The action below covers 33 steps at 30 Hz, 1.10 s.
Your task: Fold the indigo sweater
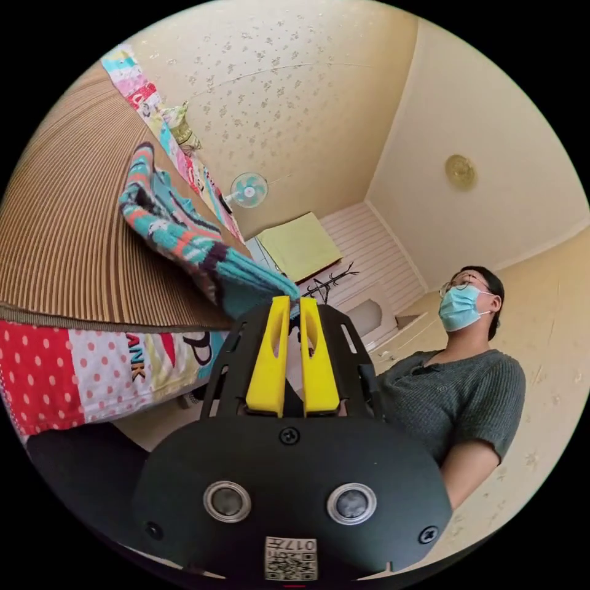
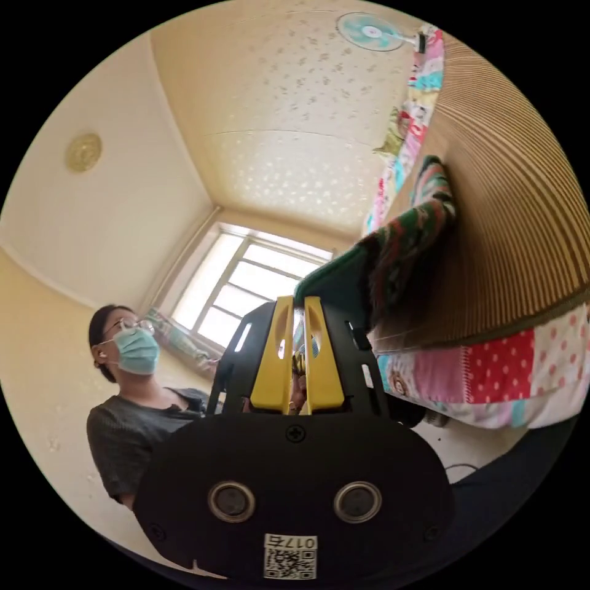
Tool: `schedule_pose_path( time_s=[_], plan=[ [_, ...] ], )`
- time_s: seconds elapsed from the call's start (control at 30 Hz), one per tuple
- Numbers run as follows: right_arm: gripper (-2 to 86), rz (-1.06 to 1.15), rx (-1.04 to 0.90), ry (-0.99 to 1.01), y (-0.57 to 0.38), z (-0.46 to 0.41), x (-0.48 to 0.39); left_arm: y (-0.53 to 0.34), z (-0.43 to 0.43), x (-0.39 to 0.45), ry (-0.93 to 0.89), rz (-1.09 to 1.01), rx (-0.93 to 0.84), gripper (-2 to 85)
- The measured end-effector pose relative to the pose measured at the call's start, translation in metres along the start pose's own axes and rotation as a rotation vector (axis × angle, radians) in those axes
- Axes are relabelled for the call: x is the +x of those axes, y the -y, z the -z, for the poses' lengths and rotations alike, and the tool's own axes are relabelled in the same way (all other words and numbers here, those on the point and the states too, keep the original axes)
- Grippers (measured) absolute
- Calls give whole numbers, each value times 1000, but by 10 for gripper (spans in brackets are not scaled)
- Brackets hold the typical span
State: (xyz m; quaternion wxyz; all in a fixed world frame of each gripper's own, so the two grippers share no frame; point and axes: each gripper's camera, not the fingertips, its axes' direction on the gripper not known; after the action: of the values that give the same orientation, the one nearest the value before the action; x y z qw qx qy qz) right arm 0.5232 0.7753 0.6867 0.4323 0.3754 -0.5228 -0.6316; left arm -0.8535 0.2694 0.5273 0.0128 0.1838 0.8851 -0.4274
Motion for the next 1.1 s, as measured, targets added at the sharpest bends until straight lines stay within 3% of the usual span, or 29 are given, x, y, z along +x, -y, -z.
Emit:
schedule_pose_path(
  time_s=[0.17,0.23,0.3,0.37,0.47,0.53,0.63,0.73,0.83,0.87,0.93,0.97,1.0,1.1],
  plan=[
    [25,227,7,328,-1,28,-71,13,24,88,-189,-303,119,0],
    [24,251,50,396,-3,38,-81,8,55,101,-372,-404,341,-6],
    [23,162,109,308,0,42,-71,5,70,85,-336,-315,459,-7],
    [23,94,105,177,4,38,-56,2,68,59,-156,-128,453,-6],
    [23,11,71,96,12,17,-28,-9,32,35,55,38,329,4],
    [24,13,83,97,21,4,-19,-14,-13,28,182,83,167,67],
    [24,48,96,23,61,-19,-7,-20,-64,15,222,118,32,112],
    [24,118,130,-194,119,-47,7,-22,-107,-2,146,129,-51,128],
    [24,43,318,-464,159,-57,57,-25,-131,-7,173,114,-79,134],
    [25,14,353,-653,172,-61,85,-26,-135,-6,196,108,-84,134],
    [26,-61,276,-951,186,-71,145,-31,-156,-6,312,83,-144,137],
    [26,-150,138,-1089,187,-79,200,-32,-163,-7,348,78,-169,140],
    [26,-135,148,-946,181,-71,225,-37,-178,-9,430,70,-218,147],
    [27,-193,235,-778,176,-54,250,-48,-218,-15,653,30,-306,159]
  ],
)
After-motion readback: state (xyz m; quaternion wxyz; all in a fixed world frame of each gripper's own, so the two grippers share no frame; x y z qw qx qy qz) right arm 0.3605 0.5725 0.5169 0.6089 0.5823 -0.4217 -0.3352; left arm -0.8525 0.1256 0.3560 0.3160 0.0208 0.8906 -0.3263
